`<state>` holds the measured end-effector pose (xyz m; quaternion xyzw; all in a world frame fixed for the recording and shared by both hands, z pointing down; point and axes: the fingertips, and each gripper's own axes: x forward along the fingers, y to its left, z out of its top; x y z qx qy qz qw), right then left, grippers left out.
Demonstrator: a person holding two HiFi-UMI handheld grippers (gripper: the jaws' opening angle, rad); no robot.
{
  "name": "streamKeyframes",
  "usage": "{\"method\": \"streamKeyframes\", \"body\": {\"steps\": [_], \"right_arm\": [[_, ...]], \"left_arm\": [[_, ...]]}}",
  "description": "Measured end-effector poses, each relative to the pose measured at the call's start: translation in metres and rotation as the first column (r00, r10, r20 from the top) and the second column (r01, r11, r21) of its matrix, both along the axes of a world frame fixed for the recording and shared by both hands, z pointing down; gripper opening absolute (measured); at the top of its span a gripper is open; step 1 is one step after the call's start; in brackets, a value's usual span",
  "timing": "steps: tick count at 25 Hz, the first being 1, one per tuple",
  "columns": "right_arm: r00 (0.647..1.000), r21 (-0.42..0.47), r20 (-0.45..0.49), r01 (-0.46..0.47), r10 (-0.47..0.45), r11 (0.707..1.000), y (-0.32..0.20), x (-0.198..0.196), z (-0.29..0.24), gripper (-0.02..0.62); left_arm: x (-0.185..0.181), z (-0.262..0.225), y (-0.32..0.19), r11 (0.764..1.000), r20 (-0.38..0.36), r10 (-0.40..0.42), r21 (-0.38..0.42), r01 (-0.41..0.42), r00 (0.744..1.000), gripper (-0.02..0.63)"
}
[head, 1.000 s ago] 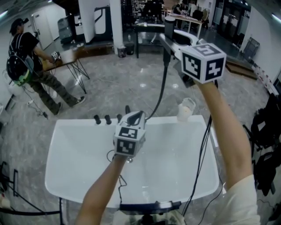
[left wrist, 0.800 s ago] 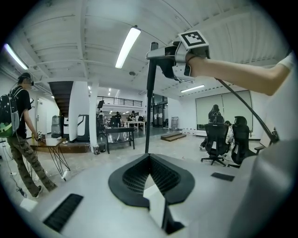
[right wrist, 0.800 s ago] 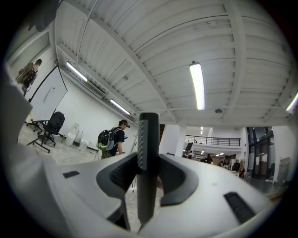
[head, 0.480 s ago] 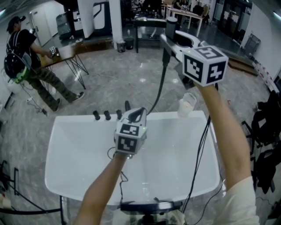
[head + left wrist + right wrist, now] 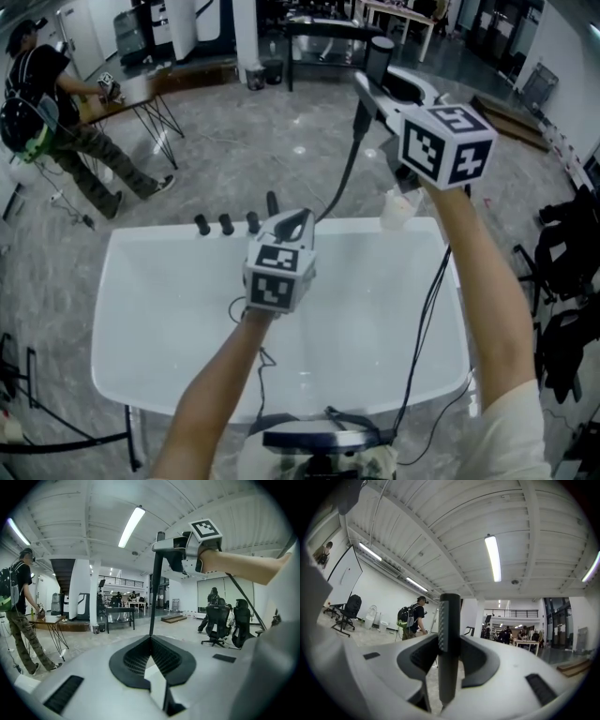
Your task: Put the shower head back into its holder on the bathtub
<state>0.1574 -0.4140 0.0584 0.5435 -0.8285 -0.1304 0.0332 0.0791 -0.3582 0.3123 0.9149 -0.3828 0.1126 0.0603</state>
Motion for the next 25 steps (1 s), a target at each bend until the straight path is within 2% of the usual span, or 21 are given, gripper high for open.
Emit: {"method": "streamKeyframes", "body": {"steps": [15,25], "right_arm": [[0.999,-0.033,0.026,-0.037,0.038,0.999,0.005,-0.012,0.045,0.14],[0.999,-0.065,0.008,-0.043,0.044,0.997,-0.001,-0.023,0.086,0.14]], "left_arm": [[-0.003,0.008,-0.002,1.0,-0.044,0.019,-0.002,-0.019,0.999,0.005],[-0.013,0.016,-0.007,1.0,-0.057,-0.008,-0.006,0.008,0.998,0.005]]}}
